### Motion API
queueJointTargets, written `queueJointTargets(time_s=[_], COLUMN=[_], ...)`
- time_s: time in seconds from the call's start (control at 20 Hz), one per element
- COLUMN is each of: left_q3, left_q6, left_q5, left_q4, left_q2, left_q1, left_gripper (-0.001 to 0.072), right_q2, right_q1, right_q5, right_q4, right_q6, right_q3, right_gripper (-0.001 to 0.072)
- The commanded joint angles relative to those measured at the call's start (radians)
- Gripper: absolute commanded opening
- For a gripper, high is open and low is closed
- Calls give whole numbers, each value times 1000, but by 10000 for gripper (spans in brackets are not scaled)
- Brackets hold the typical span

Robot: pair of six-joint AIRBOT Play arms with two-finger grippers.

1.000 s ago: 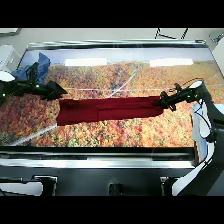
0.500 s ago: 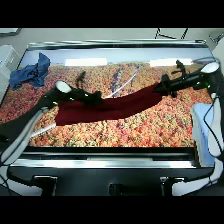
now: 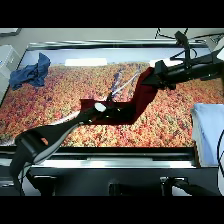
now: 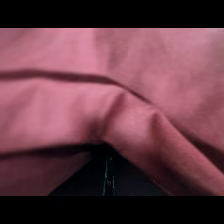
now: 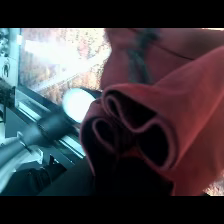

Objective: Fold the clothes and pants, and hang the long-sleeved shirts on hangers.

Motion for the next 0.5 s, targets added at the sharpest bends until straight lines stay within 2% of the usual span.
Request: queueJointTargets(time_s=[0.0, 0.1, 0.15, 0.45], left_q3=[36, 36, 35, 19], left_q6=[26, 110, 111, -11], left_q5=[148, 93, 39, -194], left_q4=[-138, -98, -13, 447], left_q2=[-32, -14, 8, 315], left_q1=[-79, -11, 50, 555], left_gripper=[36, 32, 31, 31], right_q2=[0, -58, -98, -352], right_q1=[40, 53, 71, 280], right_q5=[-66, -102, -125, -329], right_q4=[-23, -15, -7, 204], right_q6=[35, 29, 20, -36], right_q3=[0, 1, 1, 1], right_gripper=[35, 35, 35, 35])
